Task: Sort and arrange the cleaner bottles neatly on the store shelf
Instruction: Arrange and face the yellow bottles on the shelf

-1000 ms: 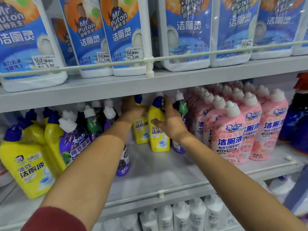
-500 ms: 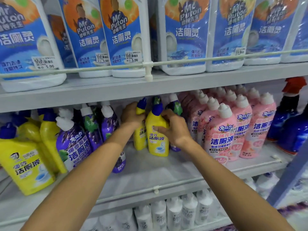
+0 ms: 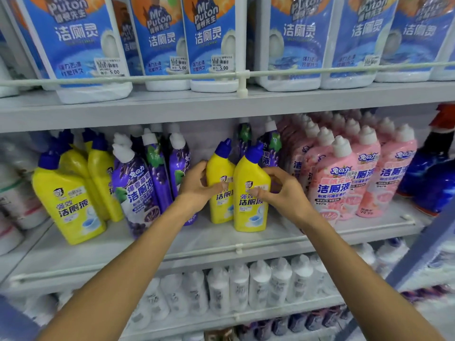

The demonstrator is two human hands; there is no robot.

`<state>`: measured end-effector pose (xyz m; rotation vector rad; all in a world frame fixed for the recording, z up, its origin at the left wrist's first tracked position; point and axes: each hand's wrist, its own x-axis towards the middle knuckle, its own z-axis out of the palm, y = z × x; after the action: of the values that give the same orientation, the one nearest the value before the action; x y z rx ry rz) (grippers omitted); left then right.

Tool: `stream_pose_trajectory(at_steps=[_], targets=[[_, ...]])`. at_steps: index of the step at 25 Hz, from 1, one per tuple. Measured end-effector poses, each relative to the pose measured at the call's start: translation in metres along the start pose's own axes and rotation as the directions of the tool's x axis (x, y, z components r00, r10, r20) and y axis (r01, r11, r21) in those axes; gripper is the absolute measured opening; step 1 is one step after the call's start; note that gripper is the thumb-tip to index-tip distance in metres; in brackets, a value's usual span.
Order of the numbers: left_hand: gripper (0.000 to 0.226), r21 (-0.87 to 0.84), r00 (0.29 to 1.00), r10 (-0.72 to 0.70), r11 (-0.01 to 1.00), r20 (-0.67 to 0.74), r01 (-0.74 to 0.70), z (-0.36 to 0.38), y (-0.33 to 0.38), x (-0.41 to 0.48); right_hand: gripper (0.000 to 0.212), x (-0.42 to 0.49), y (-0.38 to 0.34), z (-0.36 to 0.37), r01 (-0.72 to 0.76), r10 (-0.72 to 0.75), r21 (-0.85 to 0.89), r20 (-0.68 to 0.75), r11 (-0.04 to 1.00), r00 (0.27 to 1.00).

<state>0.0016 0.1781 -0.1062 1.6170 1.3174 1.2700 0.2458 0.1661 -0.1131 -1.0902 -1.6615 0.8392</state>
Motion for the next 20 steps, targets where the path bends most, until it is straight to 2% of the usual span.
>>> stream_pose_trajectory(at_steps=[4,6,10,16,20], targets=[[0.044,-0.036,0.997,0.043,0.998,-0.060,-0.045,-0.029,0.020,-0.038,0.043,-0.015,-0.014,0.002,0.043,-0.041,0.010,-0.124,0.999,0.991],[0.043,-0.048,0.994,0.069,0.996,-0.085,-0.073,-0.054,0.031,-0.059,0.047,-0.018,-0.030,0.011,0.083,-0.081,0.010,-0.141,0.997,0.987],[0.048,0.017,0.989,0.089,0.996,-0.119,-0.087,-0.122,0.045,-0.098,0.058,-0.022,-0.079,0.068,0.180,-0.178,0.048,-0.045,0.982,0.983],[0.043,0.090,0.943,0.046,0.996,-0.331,-0.017,-0.245,0.022,-0.137,0.056,-0.013,-0.134,0.202,0.200,-0.208,0.116,0.057,0.973,0.977],[0.047,0.145,0.920,0.043,0.989,-0.388,0.015,-0.297,-0.008,-0.136,0.055,-0.007,-0.150,0.285,0.263,-0.264,0.023,0.114,0.964,0.958]])
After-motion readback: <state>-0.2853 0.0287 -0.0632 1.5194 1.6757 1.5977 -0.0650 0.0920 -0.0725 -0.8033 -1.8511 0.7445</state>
